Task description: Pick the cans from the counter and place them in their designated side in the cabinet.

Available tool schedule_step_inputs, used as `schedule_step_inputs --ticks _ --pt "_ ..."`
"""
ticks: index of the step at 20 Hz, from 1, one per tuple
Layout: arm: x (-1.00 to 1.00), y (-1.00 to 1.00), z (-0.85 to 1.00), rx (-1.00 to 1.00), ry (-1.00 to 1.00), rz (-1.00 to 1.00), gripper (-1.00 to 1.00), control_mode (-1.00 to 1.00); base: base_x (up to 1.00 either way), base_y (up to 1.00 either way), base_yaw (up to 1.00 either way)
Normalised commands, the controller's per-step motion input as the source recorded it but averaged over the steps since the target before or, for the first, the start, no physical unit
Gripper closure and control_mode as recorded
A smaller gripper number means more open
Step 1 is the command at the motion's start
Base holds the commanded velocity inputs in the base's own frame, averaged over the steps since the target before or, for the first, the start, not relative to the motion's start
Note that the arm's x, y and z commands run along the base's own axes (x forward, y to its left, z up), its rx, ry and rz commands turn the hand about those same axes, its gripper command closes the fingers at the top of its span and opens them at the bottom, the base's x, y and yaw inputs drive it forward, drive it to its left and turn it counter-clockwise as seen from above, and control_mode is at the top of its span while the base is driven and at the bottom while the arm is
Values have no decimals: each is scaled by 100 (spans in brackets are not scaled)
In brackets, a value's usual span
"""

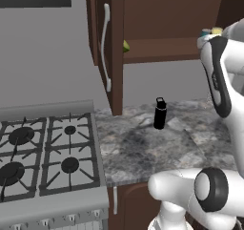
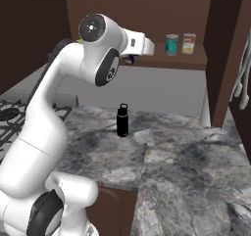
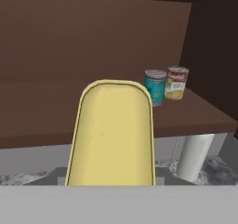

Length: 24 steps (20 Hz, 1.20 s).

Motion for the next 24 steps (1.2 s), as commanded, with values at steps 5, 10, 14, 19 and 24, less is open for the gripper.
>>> schedule_step_inputs --ticks 5,10,14,19,24 --pt "23 -13 -7 -2 0 0 100 -100 0 0 0" --pt "24 -6 -10 0 0 0 100 -100 0 0 0" --pt "24 -8 -7 0 0 1 100 -100 0 0 0" --pt "25 -15 -4 0 -1 1 100 -100 0 0 0" --pt "29 -7 -5 0 0 1 100 -100 0 0 0"
